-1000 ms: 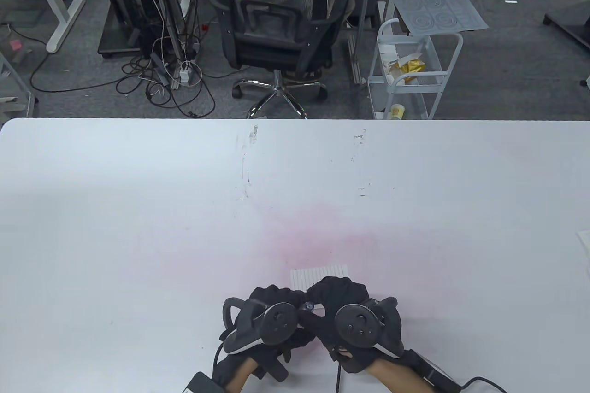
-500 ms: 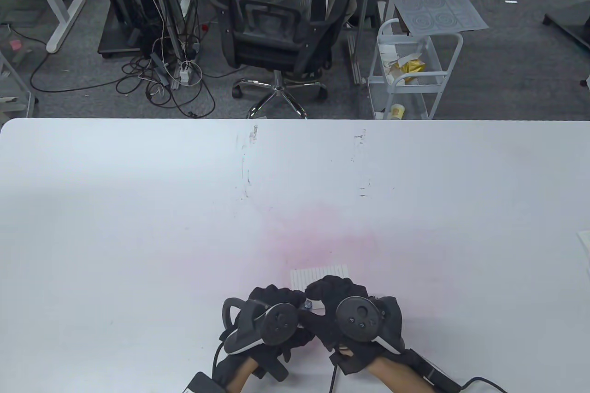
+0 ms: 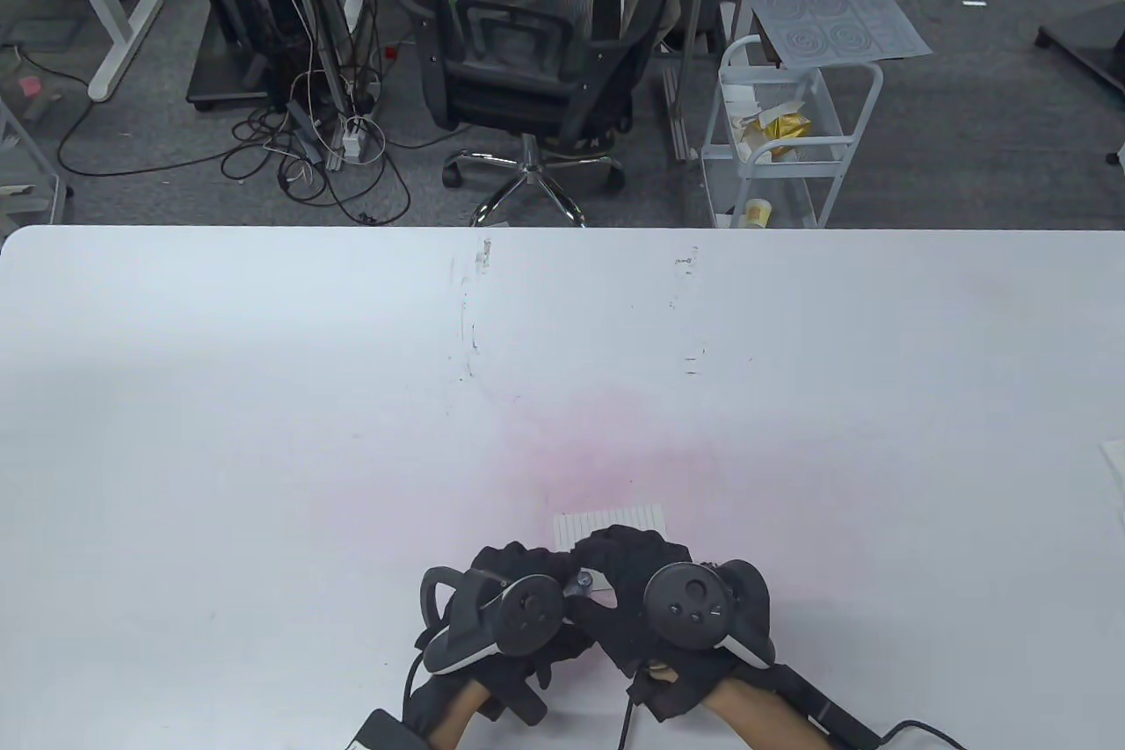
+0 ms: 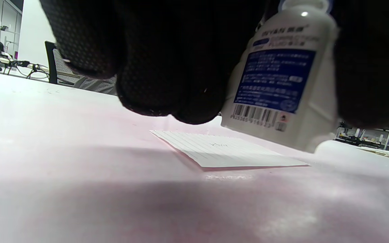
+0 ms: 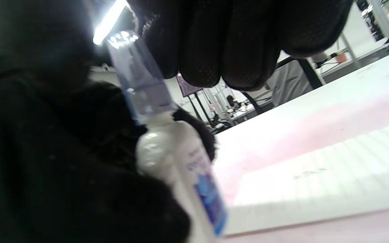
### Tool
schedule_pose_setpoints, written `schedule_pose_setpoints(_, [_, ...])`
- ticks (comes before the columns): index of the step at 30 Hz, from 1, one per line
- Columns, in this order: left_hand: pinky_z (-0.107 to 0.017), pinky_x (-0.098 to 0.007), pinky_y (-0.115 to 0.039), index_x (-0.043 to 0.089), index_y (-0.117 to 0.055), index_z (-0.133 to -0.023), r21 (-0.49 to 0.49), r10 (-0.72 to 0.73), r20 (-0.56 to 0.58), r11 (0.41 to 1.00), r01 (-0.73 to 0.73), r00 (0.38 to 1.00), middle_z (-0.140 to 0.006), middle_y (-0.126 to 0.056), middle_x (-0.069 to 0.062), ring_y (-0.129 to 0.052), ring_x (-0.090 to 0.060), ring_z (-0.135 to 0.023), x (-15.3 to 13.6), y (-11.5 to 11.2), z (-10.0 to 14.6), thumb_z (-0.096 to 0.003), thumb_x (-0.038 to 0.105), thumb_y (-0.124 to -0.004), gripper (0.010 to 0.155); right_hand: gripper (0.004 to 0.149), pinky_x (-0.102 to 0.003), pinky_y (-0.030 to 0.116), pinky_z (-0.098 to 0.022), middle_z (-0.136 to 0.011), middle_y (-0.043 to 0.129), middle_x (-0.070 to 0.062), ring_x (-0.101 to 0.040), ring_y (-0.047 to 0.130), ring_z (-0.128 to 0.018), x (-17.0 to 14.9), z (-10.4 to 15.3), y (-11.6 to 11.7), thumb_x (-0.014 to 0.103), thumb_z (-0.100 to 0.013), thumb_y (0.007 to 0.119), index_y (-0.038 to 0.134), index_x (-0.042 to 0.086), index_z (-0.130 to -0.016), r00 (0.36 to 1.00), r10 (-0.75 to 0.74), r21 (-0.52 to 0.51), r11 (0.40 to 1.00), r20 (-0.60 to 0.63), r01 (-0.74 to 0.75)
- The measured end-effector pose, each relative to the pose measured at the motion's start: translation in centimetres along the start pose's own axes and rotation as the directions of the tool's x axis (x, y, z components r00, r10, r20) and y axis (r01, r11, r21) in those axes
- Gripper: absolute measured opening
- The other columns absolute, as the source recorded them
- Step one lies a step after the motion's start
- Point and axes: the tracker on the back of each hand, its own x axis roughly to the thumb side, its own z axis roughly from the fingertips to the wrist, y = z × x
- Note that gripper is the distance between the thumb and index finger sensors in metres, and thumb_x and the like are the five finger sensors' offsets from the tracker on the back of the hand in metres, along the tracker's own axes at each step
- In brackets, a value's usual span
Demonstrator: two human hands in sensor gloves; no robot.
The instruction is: Brush correction fluid to cover black text
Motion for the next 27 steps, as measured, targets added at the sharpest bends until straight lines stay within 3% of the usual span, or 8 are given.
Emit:
schedule_pose_setpoints(5, [-0.056, -0.047, -0.084, 0.022, -0.089, -0.078, -0.004, -0.008, -0.001, 1.0, 0.008, 1.0, -0.067, -0.105, -0.005, -0.106, -0.023, -0.055, 0.0, 0.0, 0.0, -0.0176, 0.068, -0.098, 0.076, 0.055, -0.055, 0.075, -0.049, -0.07, 0.087, -0.006, -0.032, 0.097, -0.054, 0.2, 0.2, 0.5, 0.06, -0.032, 0.085, 0.084, 0.02, -0.07, 0.993, 0.119, -0.072, 0.99, -0.006, -0.119])
schedule_pose_setpoints(17, [-0.056, -0.047, -0.084, 0.022, -0.089, -0.078, -0.006, -0.015, 0.0, 1.0, 0.015, 1.0, -0.068, -0.105, -0.005, -0.106, -0.023, -0.055, -0.1, 0.1, 0.0, -0.0176, 0.068, -0.098, 0.076, 0.05, -0.058, 0.072, -0.053, -0.077, 0.083, -0.009, -0.037, 0.093, -0.062, 0.3, -0.3, 0.4, 0.044, -0.035, 0.086, 0.082, 0.017, -0.077, 0.999, -0.02, 0.01, 1.0, 0.043, 0.02])
schedule_pose_setpoints(27, [-0.057, -0.047, -0.083, 0.023, -0.088, -0.079, -0.028, -0.036, -0.018, 0.999, 0.036, 0.999, -0.069, -0.104, -0.005, -0.106, -0.023, -0.056, -0.7, -0.2, -0.1, -0.0178, 0.067, -0.098, 0.076, 0.048, -0.057, 0.072, -0.053, -0.077, 0.084, -0.008, -0.036, 0.094, -0.062, -0.2, -0.3, -1.3, 0.042, -0.035, 0.085, 0.083, 0.019, -0.077, 0.993, -0.116, -0.051, 0.992, 0.031, 0.118])
